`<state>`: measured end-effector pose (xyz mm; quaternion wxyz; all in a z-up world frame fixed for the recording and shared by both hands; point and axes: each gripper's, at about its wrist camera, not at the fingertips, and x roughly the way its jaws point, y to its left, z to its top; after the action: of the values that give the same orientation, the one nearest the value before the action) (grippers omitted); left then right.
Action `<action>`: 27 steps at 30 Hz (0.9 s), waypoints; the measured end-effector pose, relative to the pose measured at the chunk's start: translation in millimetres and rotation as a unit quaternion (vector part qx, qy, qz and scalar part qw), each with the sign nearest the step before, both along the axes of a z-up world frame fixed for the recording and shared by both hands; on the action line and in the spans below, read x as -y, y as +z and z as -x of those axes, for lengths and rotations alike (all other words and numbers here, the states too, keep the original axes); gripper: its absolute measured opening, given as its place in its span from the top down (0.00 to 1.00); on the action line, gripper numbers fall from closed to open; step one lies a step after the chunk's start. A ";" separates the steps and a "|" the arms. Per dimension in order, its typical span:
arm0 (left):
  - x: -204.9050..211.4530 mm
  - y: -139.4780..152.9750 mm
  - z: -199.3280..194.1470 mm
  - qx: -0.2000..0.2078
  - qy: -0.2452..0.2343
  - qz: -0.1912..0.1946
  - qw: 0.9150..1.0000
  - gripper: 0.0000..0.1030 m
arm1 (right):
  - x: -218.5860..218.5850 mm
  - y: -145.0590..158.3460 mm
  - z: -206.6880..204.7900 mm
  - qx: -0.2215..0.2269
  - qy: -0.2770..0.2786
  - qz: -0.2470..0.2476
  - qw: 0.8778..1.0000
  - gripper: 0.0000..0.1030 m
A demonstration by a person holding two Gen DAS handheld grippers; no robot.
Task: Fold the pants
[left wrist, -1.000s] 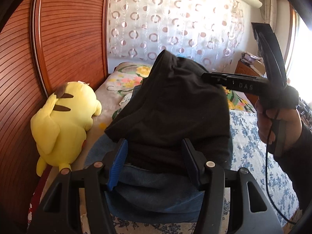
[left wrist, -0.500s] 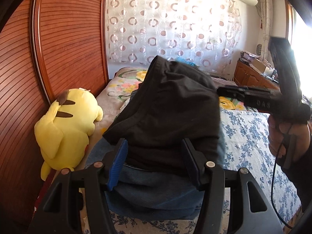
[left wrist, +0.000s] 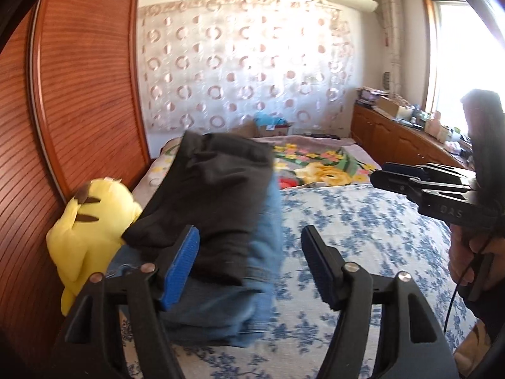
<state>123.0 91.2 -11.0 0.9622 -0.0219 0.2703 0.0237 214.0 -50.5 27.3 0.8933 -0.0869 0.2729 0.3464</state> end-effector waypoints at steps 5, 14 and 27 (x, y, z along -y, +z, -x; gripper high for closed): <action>24.2 14.3 15.2 0.030 -0.017 -0.001 0.999 0.09 | 40.9 15.1 32.2 0.026 -0.032 -0.014 0.999 0.53; 60.7 33.0 41.6 0.052 -0.043 -0.001 0.998 0.07 | 96.5 31.0 79.8 0.064 -0.097 -0.029 0.993 0.39; 99.0 25.8 77.4 0.050 -0.059 0.009 0.997 0.07 | 148.3 32.6 141.8 0.086 -0.177 -0.038 0.980 0.23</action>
<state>45.6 -7.8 14.9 0.9740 -0.0155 0.2230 -0.0364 72.1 -198.8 59.9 0.9632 -0.0330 0.1927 0.1846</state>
